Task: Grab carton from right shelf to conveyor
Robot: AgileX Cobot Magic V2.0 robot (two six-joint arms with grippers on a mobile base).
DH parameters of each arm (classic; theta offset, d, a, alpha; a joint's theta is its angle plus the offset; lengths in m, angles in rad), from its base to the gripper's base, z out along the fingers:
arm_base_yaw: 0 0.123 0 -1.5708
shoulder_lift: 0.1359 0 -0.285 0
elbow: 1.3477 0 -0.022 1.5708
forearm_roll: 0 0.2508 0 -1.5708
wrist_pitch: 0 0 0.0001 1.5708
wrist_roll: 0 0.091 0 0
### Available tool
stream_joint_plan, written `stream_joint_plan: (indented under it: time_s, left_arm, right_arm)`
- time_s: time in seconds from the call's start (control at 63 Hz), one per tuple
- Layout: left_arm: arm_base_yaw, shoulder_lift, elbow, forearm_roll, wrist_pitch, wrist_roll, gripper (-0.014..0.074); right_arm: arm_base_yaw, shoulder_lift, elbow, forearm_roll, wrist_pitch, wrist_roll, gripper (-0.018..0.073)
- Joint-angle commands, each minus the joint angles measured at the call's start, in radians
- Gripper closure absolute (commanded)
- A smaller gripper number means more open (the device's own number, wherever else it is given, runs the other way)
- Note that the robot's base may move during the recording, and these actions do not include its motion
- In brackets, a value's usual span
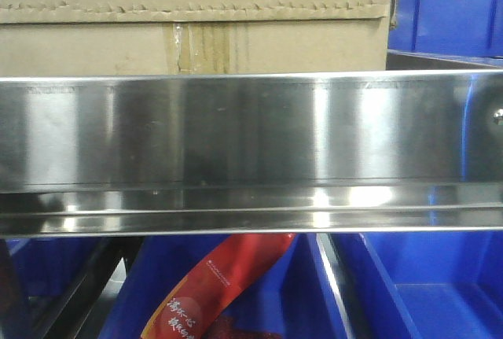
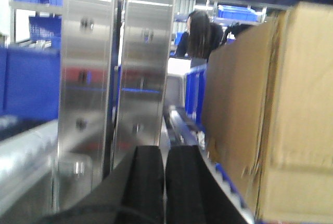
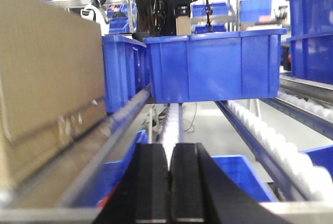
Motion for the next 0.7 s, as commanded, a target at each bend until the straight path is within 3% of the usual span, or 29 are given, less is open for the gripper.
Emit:
stream_joint_plan:
  time_s: [0.0,0.095,0.191,0.318,0.413,0.524,0.683]
  left_arm:
    - [-0.006,-0.003,-0.119,0.066,0.091,0.002,0.0523]
    - [-0.006,0.033,-0.243,0.112,0.209,0.004,0.0397]
    - [-0.015,0.096,-0.359,0.106,0.298,0.004,0.0251]
    - [-0.055,0.187,-0.454,0.105,0.315,0.004,0.0138]
    - [-0.091,0.273,-0.515,0.105,0.331,0.004,0.012]
    - [-0.152,0.392,-0.638,0.104,0.458,0.047,0.0122]
    - [-0.323,0.566,-0.828,0.103,0.552,0.093,0.0122]
  right_arm:
    - [-0.003,-0.002,-0.136,0.01,0.107,-0.008,0.0594]
    - [-0.003,0.022,-0.264,0.01,0.164,-0.008,0.0456]
    - [-0.003,0.084,-0.352,0.012,0.174,-0.008,0.0251]
    - [-0.003,0.17,-0.415,0.006,0.174,-0.008,-0.0012]
    - [-0.003,0.223,-0.428,-0.009,0.153,-0.008,-0.0009]
    - [0.001,0.291,-0.485,-0.009,0.161,-0.008,-0.0009]
    - [0.057,0.437,-0.649,0.027,0.271,-0.057,-0.0009]
